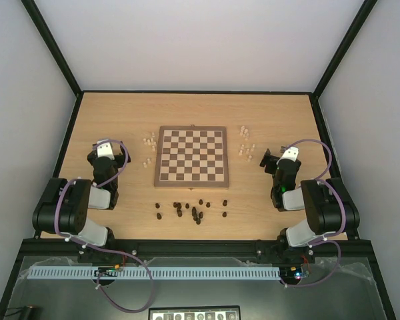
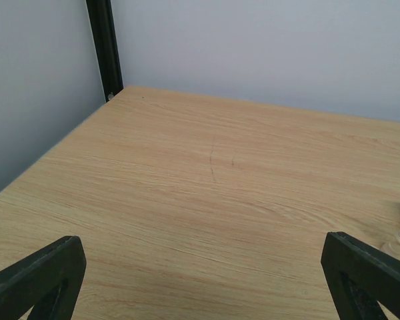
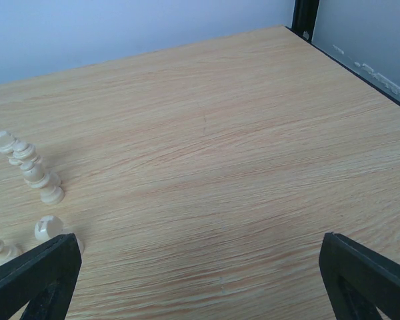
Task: Set up the chess pieces on the board
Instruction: Pick up the chess piece at the center of the board.
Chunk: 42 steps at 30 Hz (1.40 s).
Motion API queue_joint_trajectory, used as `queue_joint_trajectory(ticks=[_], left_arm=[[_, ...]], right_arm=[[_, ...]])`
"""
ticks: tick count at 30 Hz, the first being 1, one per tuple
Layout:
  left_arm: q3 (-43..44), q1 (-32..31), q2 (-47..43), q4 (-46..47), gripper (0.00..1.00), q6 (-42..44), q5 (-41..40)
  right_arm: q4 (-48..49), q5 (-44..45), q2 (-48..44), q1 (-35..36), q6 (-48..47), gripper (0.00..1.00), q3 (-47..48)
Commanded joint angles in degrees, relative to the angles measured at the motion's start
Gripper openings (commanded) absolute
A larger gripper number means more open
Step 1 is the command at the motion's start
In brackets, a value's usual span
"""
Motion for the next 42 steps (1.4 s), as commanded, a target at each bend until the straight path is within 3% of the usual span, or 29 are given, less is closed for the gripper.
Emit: queue_joint_trajectory(ticks=[1,18,23,28,34,38,40,42], left_arm=[[1.0,0.1,0.5,2.5,1.0,0.2,-0.3],[0.7,-0.5,0.2,3.0,0.99,0.3,-1.9],[-0.9,-4.1,-7.3,-0.1,1.0,2.0,-7.8],[7.2,-5.0,-21.2,-26.7,1.0,-6.9,-3.4],[9.9,-14.8,-36.6,-38.2,1.0,-11.4,-1.8],[13.8,-19.4,-41.7,-46.8,1.0,-16.2,0.5],[17.4,-19.5,-43.3,-54.1,1.0,-20.8,2.3],[21.6,-19.5,-44.0,-60.8,1.0,-23.3,6.5]], right_arm=[[2.7,0.2,0.1,-0.2,-0.6,0.99,0.2],[3.2,0.3,-0.1,-0.2,-0.6,0.99,0.0],[-0.1,-4.6,-5.6,0.2,-3.4,0.99,-0.9],[-19.5,-6.1,-14.0,0.9,0.3,0.99,6.0],[-41.7,-14.8,-24.4,2.9,8.2,0.99,17.3],[-63.9,-21.3,-28.5,3.4,19.0,0.99,27.9],[-70.8,-29.1,-28.7,3.5,19.6,0.99,32.1],[-71.7,-43.5,-30.2,3.5,18.1,0.99,31.8]])
